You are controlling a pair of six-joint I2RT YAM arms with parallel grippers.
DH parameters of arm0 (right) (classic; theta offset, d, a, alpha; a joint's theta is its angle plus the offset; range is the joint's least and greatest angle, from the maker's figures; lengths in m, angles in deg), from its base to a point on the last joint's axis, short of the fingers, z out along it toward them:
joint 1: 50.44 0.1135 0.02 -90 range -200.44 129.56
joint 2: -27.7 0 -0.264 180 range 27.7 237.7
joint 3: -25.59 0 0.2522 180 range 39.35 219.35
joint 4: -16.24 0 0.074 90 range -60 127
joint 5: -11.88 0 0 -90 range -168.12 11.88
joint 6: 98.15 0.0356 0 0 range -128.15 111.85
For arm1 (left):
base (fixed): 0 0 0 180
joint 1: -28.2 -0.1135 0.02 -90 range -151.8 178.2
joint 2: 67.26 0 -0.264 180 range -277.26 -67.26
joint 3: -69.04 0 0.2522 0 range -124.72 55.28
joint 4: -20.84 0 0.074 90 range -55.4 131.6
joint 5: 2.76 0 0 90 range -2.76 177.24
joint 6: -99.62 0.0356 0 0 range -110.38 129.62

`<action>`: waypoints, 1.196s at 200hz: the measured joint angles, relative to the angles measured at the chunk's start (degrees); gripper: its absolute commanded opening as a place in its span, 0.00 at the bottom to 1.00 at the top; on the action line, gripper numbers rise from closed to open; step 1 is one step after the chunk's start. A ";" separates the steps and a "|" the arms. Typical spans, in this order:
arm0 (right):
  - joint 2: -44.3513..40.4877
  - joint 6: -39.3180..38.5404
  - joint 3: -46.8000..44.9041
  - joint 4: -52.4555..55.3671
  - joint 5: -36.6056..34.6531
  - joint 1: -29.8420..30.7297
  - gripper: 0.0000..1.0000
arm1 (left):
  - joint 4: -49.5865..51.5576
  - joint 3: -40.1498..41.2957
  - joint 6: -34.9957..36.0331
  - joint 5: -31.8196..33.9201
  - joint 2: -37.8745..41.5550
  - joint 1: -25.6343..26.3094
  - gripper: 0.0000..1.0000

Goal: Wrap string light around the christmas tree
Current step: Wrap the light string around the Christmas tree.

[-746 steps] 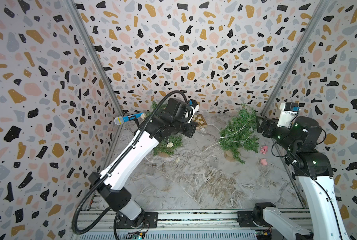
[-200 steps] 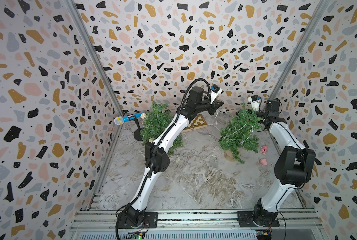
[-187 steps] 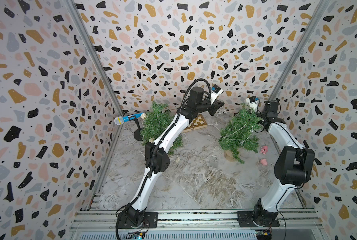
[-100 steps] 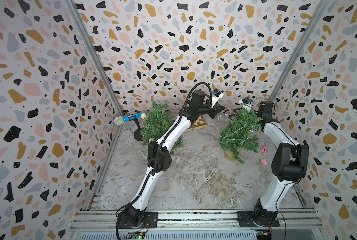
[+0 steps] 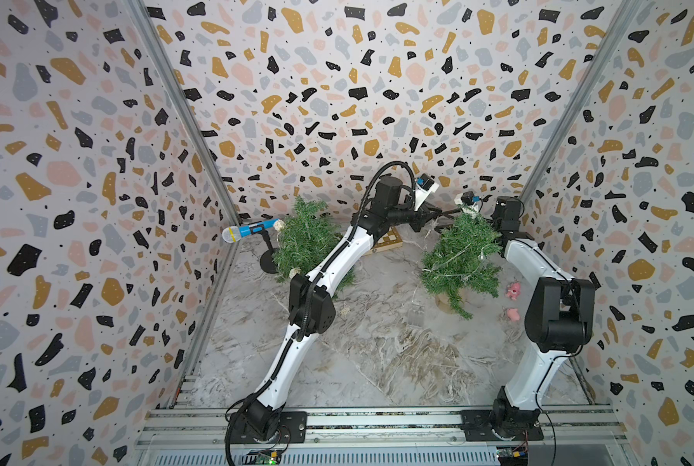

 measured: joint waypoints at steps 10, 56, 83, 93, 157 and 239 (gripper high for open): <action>0.11 0.83 0.02 -1.14 0.00 -0.11 0.75 | -0.11 0.00 -0.04 -0.17 -0.04 0.15 0.00; 0.52 3.39 0.02 -5.03 0.87 -0.13 0.75 | -0.13 0.00 -0.20 -0.70 -0.09 0.92 0.00; 0.81 4.17 0.15 -6.54 1.64 -0.15 0.66 | -0.17 0.00 -0.17 -1.11 -0.33 1.09 0.00; 1.18 4.31 0.61 -6.80 1.81 -0.13 0.54 | -0.15 0.00 -0.20 -1.25 -0.52 1.11 0.00; 1.60 7.89 0.48 -10.08 -3.08 -0.26 0.07 | 0.66 0.00 0.11 -0.52 -1.07 1.16 0.37; -3.56 18.05 1.01 -10.19 -26.38 -7.56 0.06 | 2.14 9.05 0.76 4.90 5.70 -0.13 0.57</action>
